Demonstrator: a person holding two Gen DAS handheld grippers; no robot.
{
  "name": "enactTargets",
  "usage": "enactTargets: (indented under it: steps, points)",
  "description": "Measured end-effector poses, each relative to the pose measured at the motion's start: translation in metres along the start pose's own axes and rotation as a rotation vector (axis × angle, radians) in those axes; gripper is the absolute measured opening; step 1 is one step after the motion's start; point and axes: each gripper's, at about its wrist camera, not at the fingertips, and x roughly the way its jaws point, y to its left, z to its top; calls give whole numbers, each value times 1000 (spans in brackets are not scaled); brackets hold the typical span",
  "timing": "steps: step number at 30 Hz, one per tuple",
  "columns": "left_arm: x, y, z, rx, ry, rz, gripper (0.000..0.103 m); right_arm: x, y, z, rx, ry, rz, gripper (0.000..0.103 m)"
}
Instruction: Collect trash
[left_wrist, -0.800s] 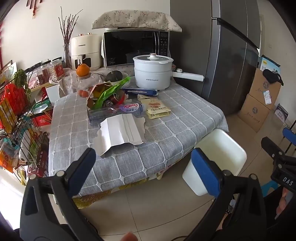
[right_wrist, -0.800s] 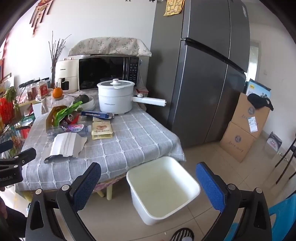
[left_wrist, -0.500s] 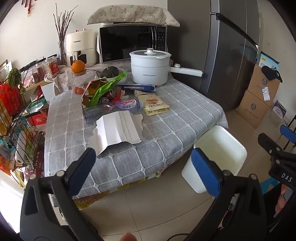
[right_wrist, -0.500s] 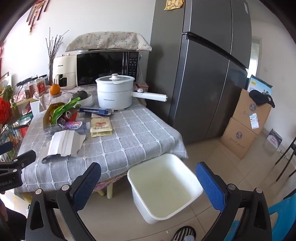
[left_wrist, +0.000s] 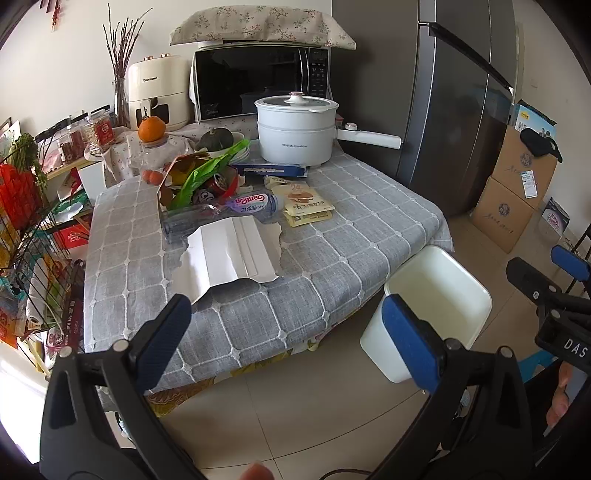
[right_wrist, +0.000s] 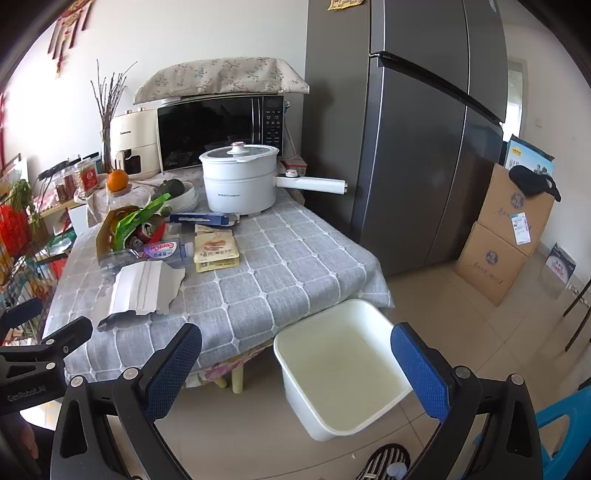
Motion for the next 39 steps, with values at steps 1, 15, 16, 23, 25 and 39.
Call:
enactTargets:
  steps: [1, 15, 16, 23, 25, 39]
  points:
    - [0, 0, 0, 0, 0, 1, 102, 0, -1, 1, 0, 1, 1, 103]
    - [-1, 3, -3, 8, -11, 12, 102, -1, 1, 0, 2, -3, 0, 103]
    - [-1, 3, -3, 9, -10, 11, 102, -1, 1, 0, 2, -3, 0, 103]
    - [-1, 3, -4, 6, -9, 11, 102, 0, -1, -1, 1, -3, -2, 103]
    - [-2, 3, -3, 7, -9, 11, 102, 0, 0, -1, 1, -4, -2, 103]
    - [-2, 3, -3, 7, -10, 11, 102, 0, 0, -2, 0, -3, -1, 103]
